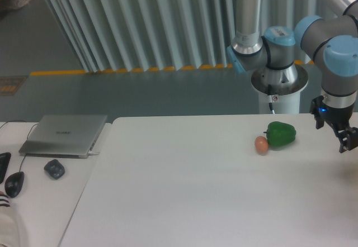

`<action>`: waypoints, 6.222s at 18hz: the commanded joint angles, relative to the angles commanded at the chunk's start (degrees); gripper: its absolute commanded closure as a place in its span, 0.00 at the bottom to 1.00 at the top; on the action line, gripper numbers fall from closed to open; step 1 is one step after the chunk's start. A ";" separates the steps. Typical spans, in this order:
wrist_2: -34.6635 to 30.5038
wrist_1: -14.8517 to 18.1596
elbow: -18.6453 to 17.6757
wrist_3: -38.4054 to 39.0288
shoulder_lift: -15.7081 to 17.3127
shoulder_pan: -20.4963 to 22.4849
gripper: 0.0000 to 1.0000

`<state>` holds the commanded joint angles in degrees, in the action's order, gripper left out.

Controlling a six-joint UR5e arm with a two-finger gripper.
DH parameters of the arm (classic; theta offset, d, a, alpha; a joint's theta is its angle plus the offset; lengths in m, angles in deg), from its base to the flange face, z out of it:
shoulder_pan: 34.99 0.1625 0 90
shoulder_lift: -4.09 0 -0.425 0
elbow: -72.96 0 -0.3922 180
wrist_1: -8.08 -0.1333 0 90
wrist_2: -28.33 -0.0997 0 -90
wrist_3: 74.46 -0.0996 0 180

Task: Place the red pepper on the table

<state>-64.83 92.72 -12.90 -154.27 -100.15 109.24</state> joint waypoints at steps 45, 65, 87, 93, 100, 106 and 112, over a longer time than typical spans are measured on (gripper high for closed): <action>-5.45 -7.73 -1.15 6.51 -4.92 12.12 0.00; -7.56 -17.14 -0.88 8.79 -9.49 12.48 0.00; -7.12 -21.27 0.62 10.81 -12.22 14.68 0.00; -7.56 -22.32 -0.35 13.98 -13.18 13.45 0.00; -7.65 -23.99 -0.88 13.89 -13.80 13.45 0.00; -7.82 -25.49 -0.44 12.22 -14.59 14.41 0.00; -8.00 -25.58 -0.70 12.22 -14.76 14.24 0.00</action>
<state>-72.83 67.14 -13.61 -142.05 -114.92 123.48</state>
